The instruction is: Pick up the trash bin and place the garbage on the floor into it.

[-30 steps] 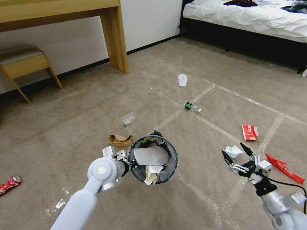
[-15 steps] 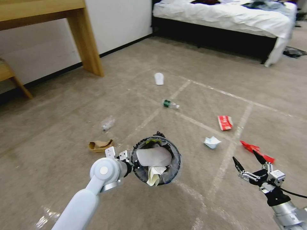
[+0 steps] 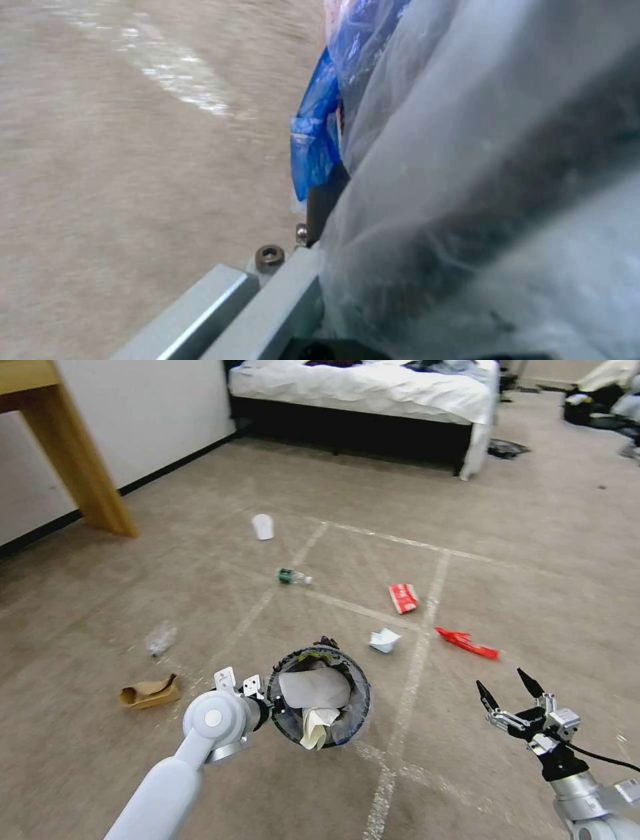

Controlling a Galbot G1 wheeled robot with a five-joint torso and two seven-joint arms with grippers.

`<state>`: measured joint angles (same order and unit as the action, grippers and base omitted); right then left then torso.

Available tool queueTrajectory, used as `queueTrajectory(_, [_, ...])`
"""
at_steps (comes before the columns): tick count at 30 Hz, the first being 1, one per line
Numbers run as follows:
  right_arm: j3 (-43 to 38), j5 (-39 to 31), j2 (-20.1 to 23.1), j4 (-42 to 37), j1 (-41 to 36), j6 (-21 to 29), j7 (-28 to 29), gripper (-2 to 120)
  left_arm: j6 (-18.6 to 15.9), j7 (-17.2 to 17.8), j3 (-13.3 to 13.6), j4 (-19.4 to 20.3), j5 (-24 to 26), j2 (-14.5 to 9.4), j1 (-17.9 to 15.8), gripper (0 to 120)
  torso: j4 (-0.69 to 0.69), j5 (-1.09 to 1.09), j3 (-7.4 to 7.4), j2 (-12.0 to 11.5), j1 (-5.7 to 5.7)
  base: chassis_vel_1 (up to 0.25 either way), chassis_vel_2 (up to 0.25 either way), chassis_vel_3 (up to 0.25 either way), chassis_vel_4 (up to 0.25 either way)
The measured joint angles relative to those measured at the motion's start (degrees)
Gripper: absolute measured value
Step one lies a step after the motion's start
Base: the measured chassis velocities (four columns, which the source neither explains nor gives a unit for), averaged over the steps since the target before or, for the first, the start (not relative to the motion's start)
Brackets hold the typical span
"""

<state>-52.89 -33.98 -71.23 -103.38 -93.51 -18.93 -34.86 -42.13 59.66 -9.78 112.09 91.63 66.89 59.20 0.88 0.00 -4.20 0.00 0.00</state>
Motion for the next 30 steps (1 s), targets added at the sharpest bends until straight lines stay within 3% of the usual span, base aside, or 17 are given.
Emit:
queueTrajectory(7, [0.34,1.85,0.02,-0.47,-0.76,-0.62,0.35,100,-0.01,0.32,-0.07,0.47,0.12,0.25,-0.02,0,0.00,0.00,0.00,0.00,0.00,-0.033,-0.040,-0.038,-0.034])
queueTrajectory(8, [1.49,2.38,0.01,-1.15,-0.42,0.06,0.91,100,-0.01,0.42,-0.41,0.91,-0.18,0.49,0.40,0,-0.06,0.00,0.00,0.00,0.00,0.000,0.000,0.000,0.000])
queueTrajectory(21, [4.81,3.59,1.08,-0.85,3.32,2.32,-1.36,100,-0.01,-0.63,-1.56,1.68,-1.98,0.95,2.53,0,-0.03,0.01,0.00,0.00,0.00,0.000,0.000,0.000,0.000])
queueTrajectory(30, [4.80,2.68,2.06,-1.09,2.56,1.16,-1.27,100,-0.02,-0.70,-1.87,2.24,-3.15,1.78,2.95,0,-0.03,0.02,0.00,0.00,0.00,-0.105,0.112,0.120,-0.109])
